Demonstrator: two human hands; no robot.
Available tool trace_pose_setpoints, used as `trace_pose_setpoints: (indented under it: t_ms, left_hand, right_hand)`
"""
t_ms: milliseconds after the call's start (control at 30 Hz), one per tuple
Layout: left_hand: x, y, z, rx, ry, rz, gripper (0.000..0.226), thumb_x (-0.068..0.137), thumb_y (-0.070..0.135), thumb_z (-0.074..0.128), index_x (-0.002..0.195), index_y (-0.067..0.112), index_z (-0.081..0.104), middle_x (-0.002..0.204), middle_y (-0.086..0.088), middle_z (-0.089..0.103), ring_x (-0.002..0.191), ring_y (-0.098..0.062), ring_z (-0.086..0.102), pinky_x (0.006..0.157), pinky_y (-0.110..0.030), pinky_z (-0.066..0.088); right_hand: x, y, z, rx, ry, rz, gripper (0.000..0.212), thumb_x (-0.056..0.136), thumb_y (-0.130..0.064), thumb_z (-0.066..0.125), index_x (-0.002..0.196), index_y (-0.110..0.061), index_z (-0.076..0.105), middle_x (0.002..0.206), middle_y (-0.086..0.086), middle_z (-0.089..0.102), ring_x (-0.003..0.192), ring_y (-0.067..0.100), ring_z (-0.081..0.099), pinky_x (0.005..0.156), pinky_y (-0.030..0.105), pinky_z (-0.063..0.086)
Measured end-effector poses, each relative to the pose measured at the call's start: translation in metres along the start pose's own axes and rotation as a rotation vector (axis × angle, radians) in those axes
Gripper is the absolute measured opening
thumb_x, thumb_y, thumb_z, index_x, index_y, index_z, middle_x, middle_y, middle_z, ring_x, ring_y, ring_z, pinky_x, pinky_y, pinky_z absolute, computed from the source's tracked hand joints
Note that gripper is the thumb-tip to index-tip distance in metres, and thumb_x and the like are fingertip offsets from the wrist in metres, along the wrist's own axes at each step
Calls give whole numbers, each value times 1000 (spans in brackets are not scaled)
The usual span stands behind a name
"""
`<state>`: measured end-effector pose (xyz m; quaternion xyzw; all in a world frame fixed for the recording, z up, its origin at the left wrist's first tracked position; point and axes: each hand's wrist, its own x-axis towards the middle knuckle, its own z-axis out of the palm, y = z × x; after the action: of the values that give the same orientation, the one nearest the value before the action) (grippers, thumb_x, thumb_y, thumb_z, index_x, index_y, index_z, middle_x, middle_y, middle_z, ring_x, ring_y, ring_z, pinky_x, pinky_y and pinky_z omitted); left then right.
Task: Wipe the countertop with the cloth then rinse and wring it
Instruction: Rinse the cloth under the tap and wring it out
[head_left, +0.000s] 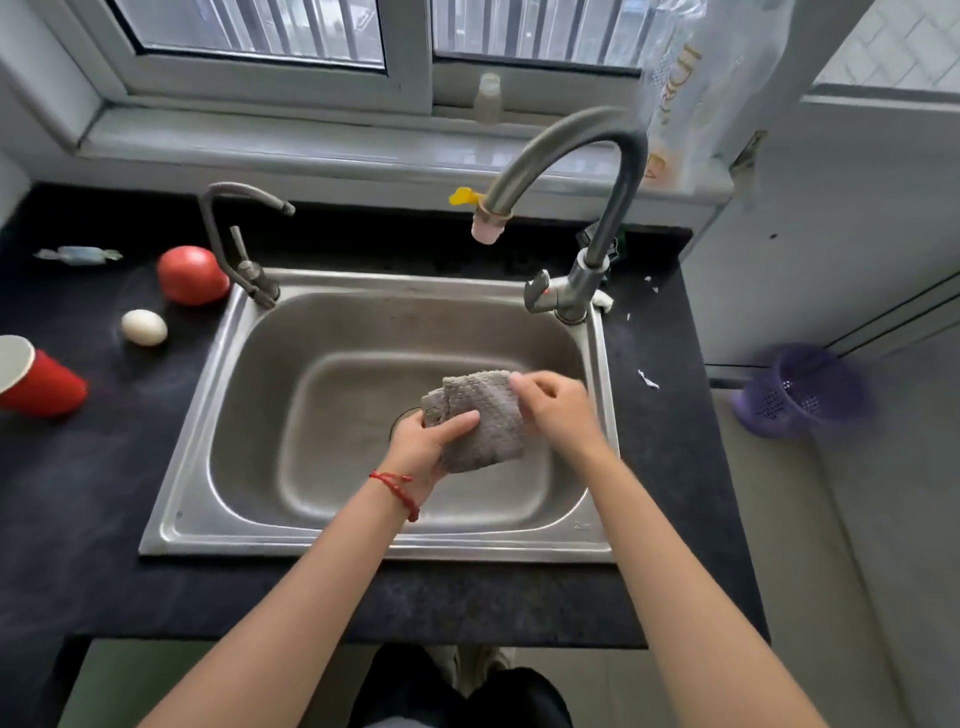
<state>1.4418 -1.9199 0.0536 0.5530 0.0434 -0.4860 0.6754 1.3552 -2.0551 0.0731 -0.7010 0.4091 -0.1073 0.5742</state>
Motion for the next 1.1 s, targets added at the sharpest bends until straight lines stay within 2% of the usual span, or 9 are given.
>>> trace_pose_setpoints:
  t_ms: [67, 167, 233, 300, 400, 533, 733, 1000, 1100]
  left_hand:
    - [8, 6, 0, -54, 84, 6, 12, 80, 4, 63, 88, 12, 64, 81, -2, 70, 67, -12, 69, 61, -27, 60]
    - [20, 18, 1, -110, 173, 30, 10, 81, 4, 62, 88, 11, 63, 66, 4, 73, 61, -9, 69, 60, -25, 58]
    - [28, 27, 3, -137, 210, 49, 10, 81, 3, 62, 88, 11, 62, 65, 4, 73, 59, -9, 69, 60, -25, 58]
    - [33, 33, 6, -159, 221, 63, 10, 82, 2, 61, 89, 9, 62, 74, -1, 71, 65, -13, 69, 65, -27, 57]
    - [40, 39, 10, -164, 224, 67, 10, 83, 0, 59, 90, 8, 60, 89, -7, 65, 79, -19, 63, 69, -29, 56]
    - [47, 41, 11, -166, 227, 68, 10, 82, 0, 60, 89, 8, 60, 89, -7, 65, 67, -13, 68, 64, -26, 58]
    - [55, 42, 13, -182, 245, 53, 11, 82, 0, 61, 87, 10, 61, 87, -6, 65, 57, -6, 68, 55, -22, 58]
    - [63, 46, 16, -164, 246, 55, 11, 81, 1, 62, 88, 9, 61, 88, -6, 65, 76, -16, 65, 58, -23, 58]
    - [65, 46, 19, -158, 250, 50, 11, 81, 0, 62, 87, 9, 61, 87, -7, 65, 73, -15, 65, 56, -22, 58]
  right_hand:
    - [25, -12, -11, 40, 116, -5, 11, 86, -29, 58, 88, -20, 63, 69, -2, 59, 50, 8, 56, 59, 32, 50]
    - [64, -30, -21, 15, 278, -34, 39, 85, -30, 58, 120, -14, 53, 68, -7, 56, 43, 1, 57, 65, 37, 53]
    - [84, -40, -19, -59, 259, -53, 49, 85, -33, 58, 127, -11, 49, 72, -4, 60, 60, 9, 64, 76, 40, 51]
    - [98, -42, -12, -222, 209, -104, 39, 87, -33, 56, 115, -7, 57, 85, 8, 66, 82, 28, 64, 81, 39, 46]
    - [108, -38, -5, -416, 274, -229, 29, 92, -24, 48, 90, 2, 61, 91, 23, 65, 89, 38, 58, 71, 36, 39]
    - [111, -36, -5, -586, 308, -323, 31, 95, -20, 43, 89, 5, 61, 93, 26, 64, 89, 40, 57, 71, 41, 39]
    - [114, -35, 0, -727, 293, -345, 33, 97, -21, 38, 96, 4, 59, 100, 25, 64, 92, 42, 58, 72, 43, 42]
    - [114, -35, 4, -822, 278, -376, 35, 98, -22, 34, 101, 4, 57, 104, 23, 64, 91, 41, 61, 71, 41, 46]
    - [114, -36, 5, -844, 275, -369, 35, 98, -23, 34, 101, 4, 57, 105, 23, 63, 91, 41, 61, 71, 41, 46]
